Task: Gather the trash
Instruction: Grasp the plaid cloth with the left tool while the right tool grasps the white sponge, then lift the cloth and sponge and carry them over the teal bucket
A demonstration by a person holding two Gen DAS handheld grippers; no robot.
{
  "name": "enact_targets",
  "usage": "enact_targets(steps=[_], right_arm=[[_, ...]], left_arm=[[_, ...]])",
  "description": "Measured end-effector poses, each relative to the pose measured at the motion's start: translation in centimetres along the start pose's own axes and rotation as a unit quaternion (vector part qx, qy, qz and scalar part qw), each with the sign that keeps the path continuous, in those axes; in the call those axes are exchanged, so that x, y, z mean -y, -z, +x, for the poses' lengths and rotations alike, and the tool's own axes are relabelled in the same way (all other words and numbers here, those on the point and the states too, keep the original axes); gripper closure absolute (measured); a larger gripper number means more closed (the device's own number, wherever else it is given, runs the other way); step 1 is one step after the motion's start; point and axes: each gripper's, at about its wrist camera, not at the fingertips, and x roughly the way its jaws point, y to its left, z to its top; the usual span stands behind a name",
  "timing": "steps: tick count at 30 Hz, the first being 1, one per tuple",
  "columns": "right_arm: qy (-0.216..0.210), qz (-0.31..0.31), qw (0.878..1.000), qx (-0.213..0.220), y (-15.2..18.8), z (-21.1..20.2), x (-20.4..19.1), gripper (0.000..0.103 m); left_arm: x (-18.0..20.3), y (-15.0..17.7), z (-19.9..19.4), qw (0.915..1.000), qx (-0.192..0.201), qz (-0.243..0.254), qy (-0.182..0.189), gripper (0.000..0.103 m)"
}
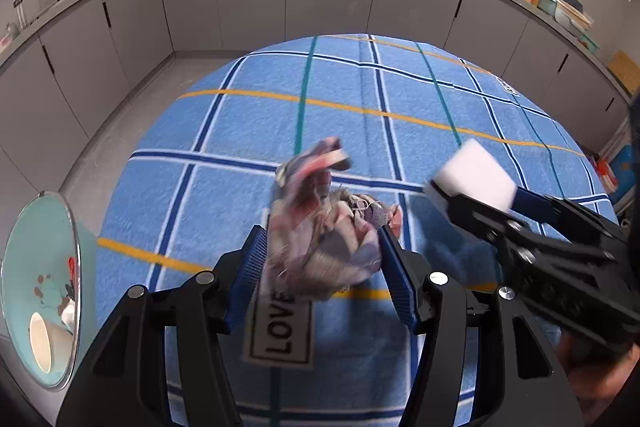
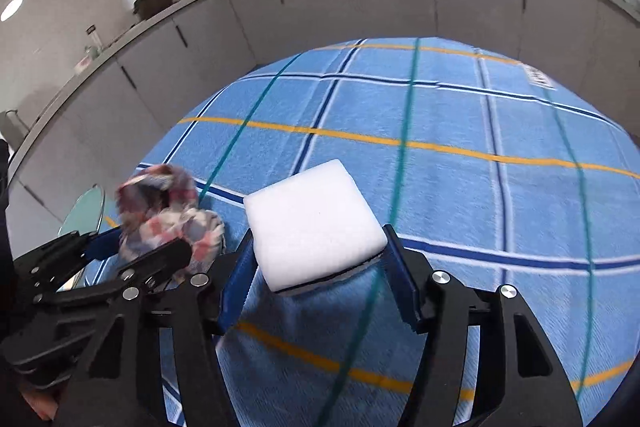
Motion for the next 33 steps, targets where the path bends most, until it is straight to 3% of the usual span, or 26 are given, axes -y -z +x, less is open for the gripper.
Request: enact_targets(steps=[4,9,14,33], right_arm=[[0.011,0.018,1.0,0.016,0.6,-1.6,0.7,0.042],[0.011,0.034,0.999,0.022,1.2,-2.7,0.9,0.042],[0.011,0.042,0.998,0.034,1.7,-4.2,0.7,0.042],[0.0,0.043,0.997,0.071,3.5,-8.6,-3.2,0.042]], left_arm=[[0.7,0.0,0.8,0.9998,-0.008,-0.001,0.019,0.063],[1.9,0.5,1.3,0.9997,-0.01,0.011,0.017,0.069],[1.8,0.6,0.0,0.9997,-0.003,0.013,0.022,0.091],[-2.2,3.1,-7.1,0.9993,0.037,-0.009,0.007,0.093]])
